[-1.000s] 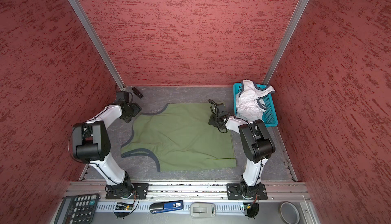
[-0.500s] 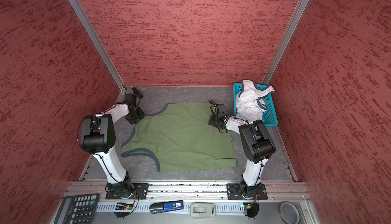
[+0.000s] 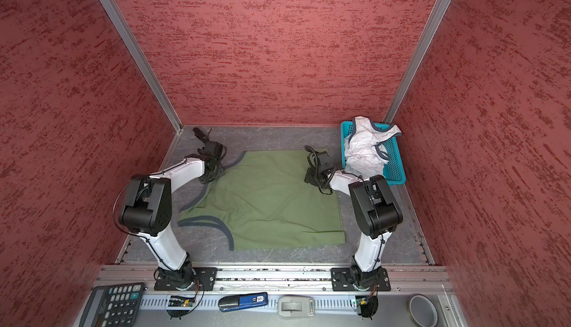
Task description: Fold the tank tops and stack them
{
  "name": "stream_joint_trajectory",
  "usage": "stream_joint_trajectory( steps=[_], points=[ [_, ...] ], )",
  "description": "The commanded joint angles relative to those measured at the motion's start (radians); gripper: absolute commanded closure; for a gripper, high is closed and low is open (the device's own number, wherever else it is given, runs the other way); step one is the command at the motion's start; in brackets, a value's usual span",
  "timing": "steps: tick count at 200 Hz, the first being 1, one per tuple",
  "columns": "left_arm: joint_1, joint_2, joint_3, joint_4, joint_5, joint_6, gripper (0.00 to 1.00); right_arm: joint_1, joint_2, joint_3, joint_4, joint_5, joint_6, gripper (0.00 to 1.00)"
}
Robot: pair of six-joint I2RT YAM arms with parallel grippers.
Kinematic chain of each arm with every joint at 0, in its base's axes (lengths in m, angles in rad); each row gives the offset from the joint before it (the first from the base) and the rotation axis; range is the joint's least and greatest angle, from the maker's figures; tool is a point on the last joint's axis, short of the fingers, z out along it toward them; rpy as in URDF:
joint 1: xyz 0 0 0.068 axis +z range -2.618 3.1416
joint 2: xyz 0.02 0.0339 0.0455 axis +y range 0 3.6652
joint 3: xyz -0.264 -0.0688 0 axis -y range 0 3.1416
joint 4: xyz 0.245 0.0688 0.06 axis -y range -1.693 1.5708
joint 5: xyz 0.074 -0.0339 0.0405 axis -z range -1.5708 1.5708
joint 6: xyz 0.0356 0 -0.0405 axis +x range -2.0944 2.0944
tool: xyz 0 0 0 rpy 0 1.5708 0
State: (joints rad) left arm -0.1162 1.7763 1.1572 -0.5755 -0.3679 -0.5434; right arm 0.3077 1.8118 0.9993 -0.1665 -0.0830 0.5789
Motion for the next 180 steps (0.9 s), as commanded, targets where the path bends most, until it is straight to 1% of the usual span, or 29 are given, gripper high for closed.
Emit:
stream_joint_trajectory(
  steps=[1,28,47,63,74,81,85,88,95,108,125,148,167,180],
  points=[
    [0.045,-0.064,0.011,0.038,-0.103,0.037,0.86,-0.01,0.03,-0.047,-0.093,0.014,-0.004,0.4],
    [0.072,-0.091,0.032,0.034,-0.176,0.079,0.87,-0.01,0.033,-0.047,-0.093,0.017,-0.002,0.4],
    [0.093,-0.099,0.032,0.035,-0.163,0.092,0.87,-0.01,0.034,-0.045,-0.095,0.019,-0.004,0.4],
    [0.107,-0.098,0.026,0.031,-0.147,0.093,0.85,-0.012,0.035,-0.042,-0.098,0.022,-0.005,0.4],
    [0.131,-0.091,0.02,0.029,-0.072,0.086,0.79,-0.012,0.035,-0.04,-0.1,0.023,-0.007,0.4],
    [0.147,-0.084,0.021,0.028,-0.024,0.08,0.73,-0.013,0.032,-0.04,-0.102,0.024,-0.007,0.4],
    [0.155,-0.078,0.022,0.031,0.003,0.085,0.68,-0.013,0.03,-0.038,-0.104,0.025,-0.008,0.4],
    [0.159,-0.073,0.024,0.034,0.038,0.09,0.65,-0.013,0.029,-0.036,-0.105,0.025,-0.008,0.4],
    [0.161,-0.057,0.037,0.031,0.089,0.103,0.6,-0.013,0.026,-0.031,-0.11,0.026,-0.011,0.4],
    [0.14,-0.037,0.068,0.019,0.144,0.125,0.56,-0.013,0.014,-0.014,-0.125,0.028,-0.02,0.4],
    [0.084,-0.027,0.108,0.022,0.21,0.127,0.51,-0.013,-0.009,0.024,-0.14,0.026,-0.041,0.39],
    [0.01,0.028,0.189,0.037,0.329,0.113,0.38,-0.015,-0.019,0.127,-0.186,0.07,-0.079,0.37],
    [-0.05,0.127,0.31,0.018,0.387,0.111,0.36,-0.033,0.015,0.239,-0.219,0.095,-0.107,0.37],
    [-0.089,0.2,0.394,0.011,0.395,0.125,0.34,-0.053,0.053,0.313,-0.235,0.106,-0.118,0.37]
  ],
)
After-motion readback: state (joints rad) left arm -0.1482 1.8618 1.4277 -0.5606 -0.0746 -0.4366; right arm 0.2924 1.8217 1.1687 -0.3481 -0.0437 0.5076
